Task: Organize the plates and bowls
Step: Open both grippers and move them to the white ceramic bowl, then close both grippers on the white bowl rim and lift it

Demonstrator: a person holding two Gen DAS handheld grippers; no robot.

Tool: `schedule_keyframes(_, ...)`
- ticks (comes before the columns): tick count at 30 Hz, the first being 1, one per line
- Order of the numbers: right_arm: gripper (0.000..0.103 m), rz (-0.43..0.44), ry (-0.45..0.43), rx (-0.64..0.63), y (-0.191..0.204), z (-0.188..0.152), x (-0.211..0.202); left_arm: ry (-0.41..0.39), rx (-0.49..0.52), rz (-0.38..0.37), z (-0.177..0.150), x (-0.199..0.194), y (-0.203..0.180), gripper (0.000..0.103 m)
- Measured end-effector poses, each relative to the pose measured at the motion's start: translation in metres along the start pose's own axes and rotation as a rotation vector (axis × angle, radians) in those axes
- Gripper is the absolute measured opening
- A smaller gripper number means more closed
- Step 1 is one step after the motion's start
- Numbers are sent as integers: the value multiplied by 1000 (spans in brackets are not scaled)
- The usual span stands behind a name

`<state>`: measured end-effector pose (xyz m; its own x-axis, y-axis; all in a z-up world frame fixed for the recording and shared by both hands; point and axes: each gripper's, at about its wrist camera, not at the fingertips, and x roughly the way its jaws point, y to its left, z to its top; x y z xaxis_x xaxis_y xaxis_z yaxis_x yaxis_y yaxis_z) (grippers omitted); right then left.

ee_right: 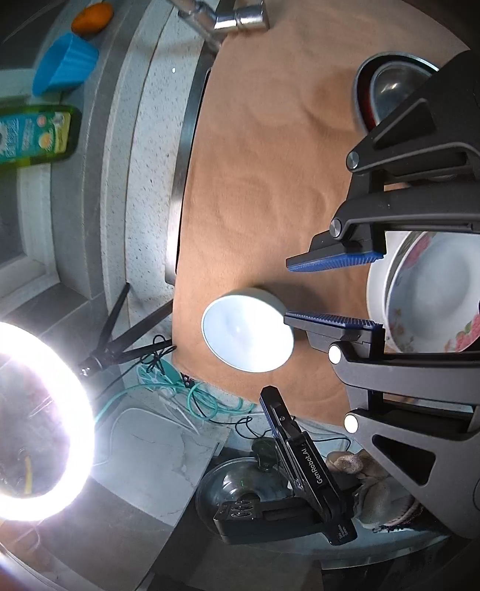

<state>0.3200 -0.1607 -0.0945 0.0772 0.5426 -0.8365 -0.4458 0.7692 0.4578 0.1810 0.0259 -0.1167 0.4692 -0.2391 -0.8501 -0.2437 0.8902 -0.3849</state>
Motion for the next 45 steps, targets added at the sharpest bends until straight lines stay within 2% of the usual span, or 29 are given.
schedule_keyframes(11,22,-14,65,30,5,19,59,36,-39,5,15,22,21,13)
schedule_keyframes(19,22,-24,89,37,4,24,79,62,-39,1,18,33,24,13)
schedule_keyframes(30,22,-44,112,27,9,27,100,78,-29,9,20,44,24,13)
schedule_keyframes(32,14,-47,120,27,8,28,104,80,-25,9,20,46,23,13)
schedule_keyframes(35,11,-54,119,32,6,29,108,78,-21,10,19,47,23,13)
schedule_keyframes(45,11,-50,98,23,6,28,94,64,-25,-11,19,37,18,13)
